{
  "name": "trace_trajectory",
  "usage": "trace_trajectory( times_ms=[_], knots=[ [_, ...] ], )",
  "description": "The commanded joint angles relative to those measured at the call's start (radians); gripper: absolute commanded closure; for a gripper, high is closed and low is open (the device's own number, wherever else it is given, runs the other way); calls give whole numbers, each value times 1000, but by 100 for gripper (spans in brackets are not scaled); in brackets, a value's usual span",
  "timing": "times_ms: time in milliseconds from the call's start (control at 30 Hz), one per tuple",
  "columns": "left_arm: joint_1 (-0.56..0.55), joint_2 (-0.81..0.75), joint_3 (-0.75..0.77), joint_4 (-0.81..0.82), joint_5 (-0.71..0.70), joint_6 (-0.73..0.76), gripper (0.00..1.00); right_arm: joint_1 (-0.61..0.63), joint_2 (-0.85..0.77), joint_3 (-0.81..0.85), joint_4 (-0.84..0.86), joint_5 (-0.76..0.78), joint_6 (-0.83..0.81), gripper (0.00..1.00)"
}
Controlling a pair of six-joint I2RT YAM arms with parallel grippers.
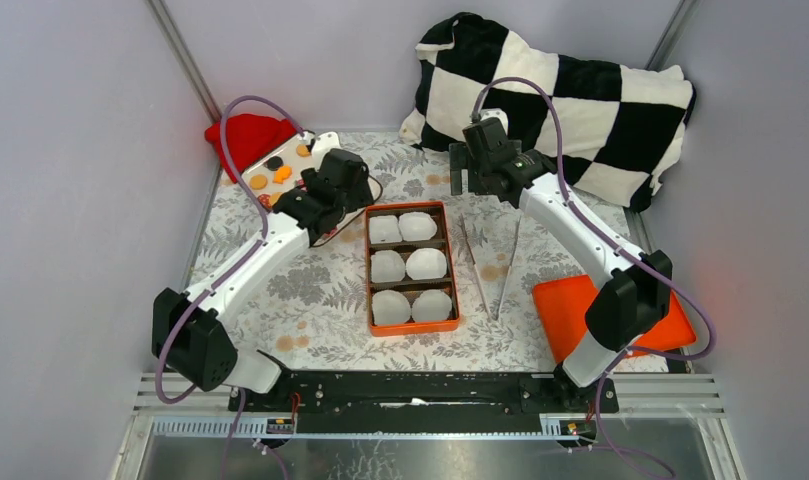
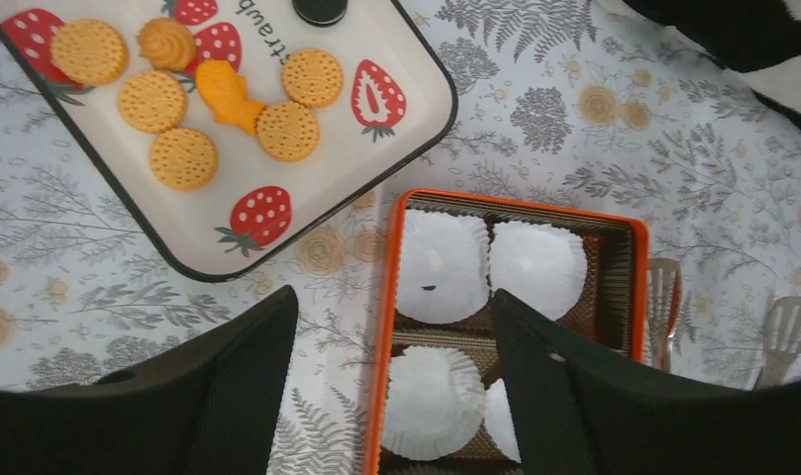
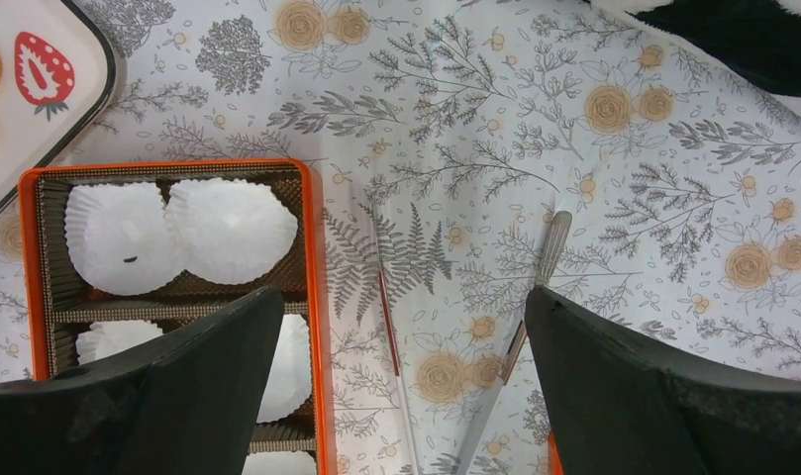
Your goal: Pack the cookies
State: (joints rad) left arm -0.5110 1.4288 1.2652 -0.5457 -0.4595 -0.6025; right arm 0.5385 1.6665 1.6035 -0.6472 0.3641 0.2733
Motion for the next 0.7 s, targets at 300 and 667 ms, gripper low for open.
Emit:
trace_trajectory(
  times_ms=[300,667],
  knots=[
    [-32,275,-20,87,-45,-27,57,2,-110,-163,64,-65,-14,0],
    [-31,536,61,77,-117,-24,78,3,-128,-248,76,-86,-3,0]
  ],
)
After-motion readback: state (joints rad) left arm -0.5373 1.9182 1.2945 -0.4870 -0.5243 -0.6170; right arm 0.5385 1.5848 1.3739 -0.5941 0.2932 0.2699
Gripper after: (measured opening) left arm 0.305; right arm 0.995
